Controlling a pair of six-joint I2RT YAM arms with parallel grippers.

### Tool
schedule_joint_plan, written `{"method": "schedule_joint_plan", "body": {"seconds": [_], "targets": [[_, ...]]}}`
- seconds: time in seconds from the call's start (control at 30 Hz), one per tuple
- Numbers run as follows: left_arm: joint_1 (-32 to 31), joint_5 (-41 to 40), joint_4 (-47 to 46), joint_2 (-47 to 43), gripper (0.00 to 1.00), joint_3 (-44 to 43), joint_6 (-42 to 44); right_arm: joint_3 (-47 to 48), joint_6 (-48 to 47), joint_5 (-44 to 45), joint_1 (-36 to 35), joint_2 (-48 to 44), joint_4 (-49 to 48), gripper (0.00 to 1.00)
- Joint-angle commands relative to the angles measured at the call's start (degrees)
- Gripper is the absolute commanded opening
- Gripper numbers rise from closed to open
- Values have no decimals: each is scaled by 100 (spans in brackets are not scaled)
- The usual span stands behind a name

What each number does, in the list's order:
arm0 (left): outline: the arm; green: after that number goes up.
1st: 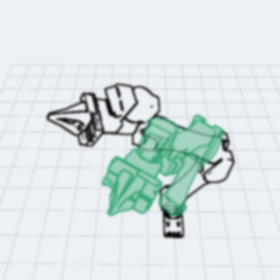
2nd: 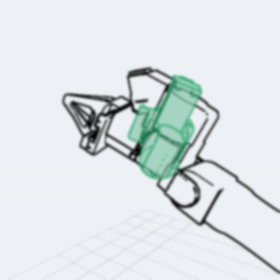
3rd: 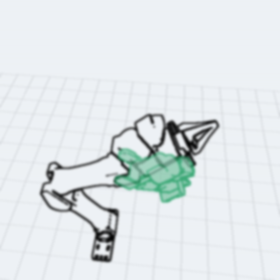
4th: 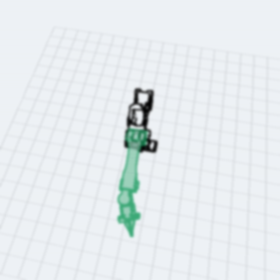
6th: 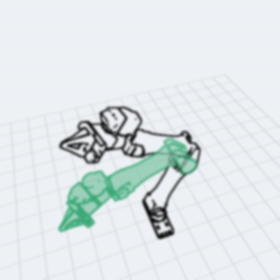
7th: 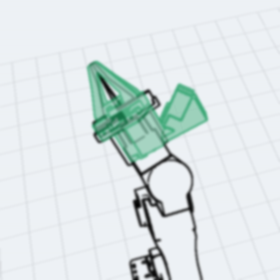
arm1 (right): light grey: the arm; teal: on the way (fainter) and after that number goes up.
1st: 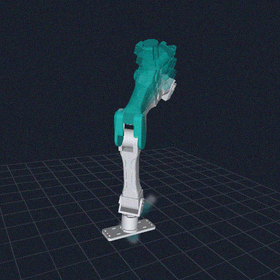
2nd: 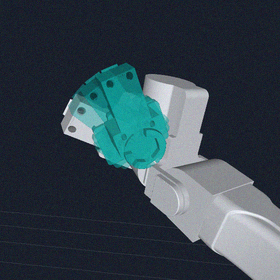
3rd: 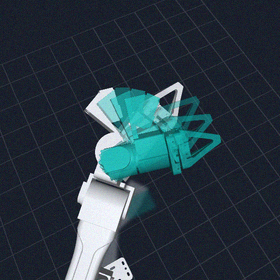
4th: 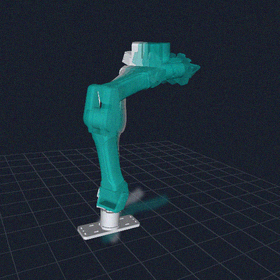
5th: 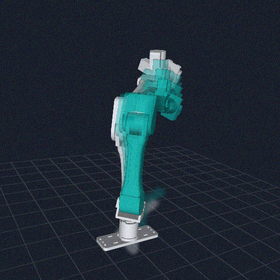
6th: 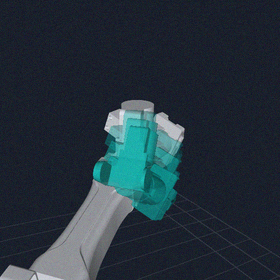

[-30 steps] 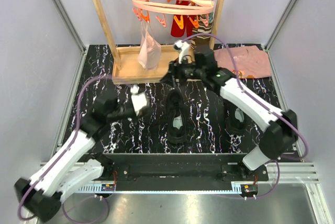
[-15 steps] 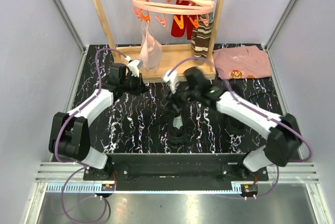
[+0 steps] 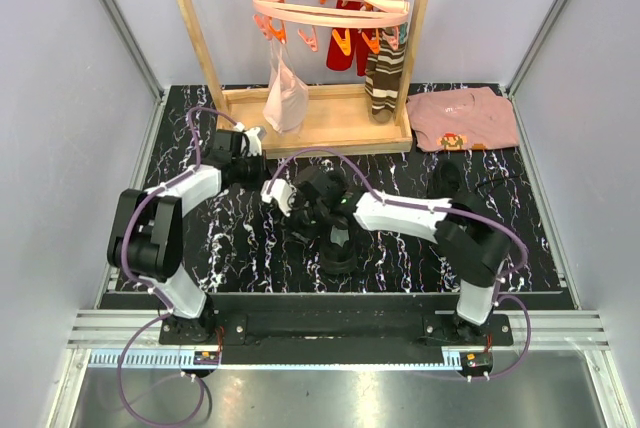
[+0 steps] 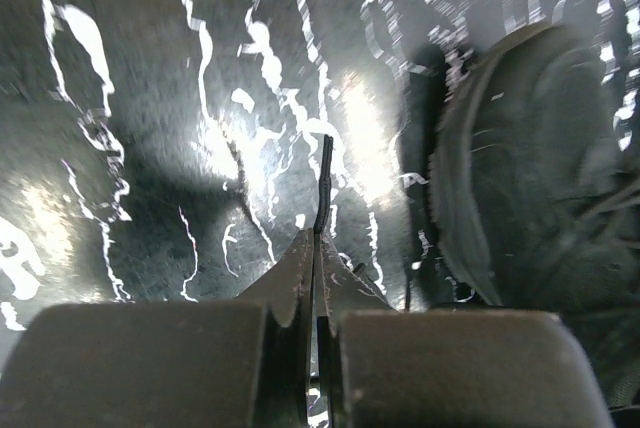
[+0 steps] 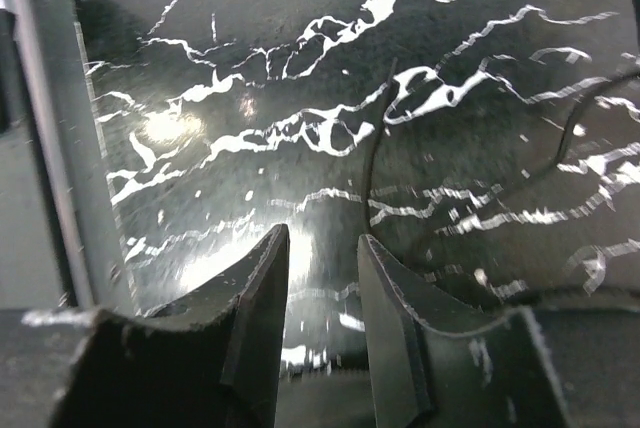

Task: Tie the shoes

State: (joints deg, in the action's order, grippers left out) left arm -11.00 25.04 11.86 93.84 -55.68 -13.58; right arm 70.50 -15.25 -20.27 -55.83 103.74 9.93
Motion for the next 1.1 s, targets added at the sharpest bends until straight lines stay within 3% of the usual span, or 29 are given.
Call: {"method": "schedule_joint_plan", "body": {"seconds": [0.0, 0.63, 0.73, 0.87, 0.9, 1.07], "targets": [[19, 45, -43, 230, 0, -180, -188, 236, -102, 261, -199, 427, -817, 43], [19, 107, 1, 372, 0, -285, -57, 772, -189, 568, -217, 1710, -932, 44], [11, 133, -8, 380, 0, -277, -57, 702, -364, 735, -270, 1772, -941, 36], [11, 168, 1, 407, 0, -277, -57, 580, -663, 1129, -367, 1781, -941, 13], [19, 168, 1, 415, 0, -277, -57, 553, -716, 1209, -436, 1763, -941, 2], [11, 238, 18, 381, 0, -338, -48, 474, -629, 1438, -455, 1273, -932, 0]]}}
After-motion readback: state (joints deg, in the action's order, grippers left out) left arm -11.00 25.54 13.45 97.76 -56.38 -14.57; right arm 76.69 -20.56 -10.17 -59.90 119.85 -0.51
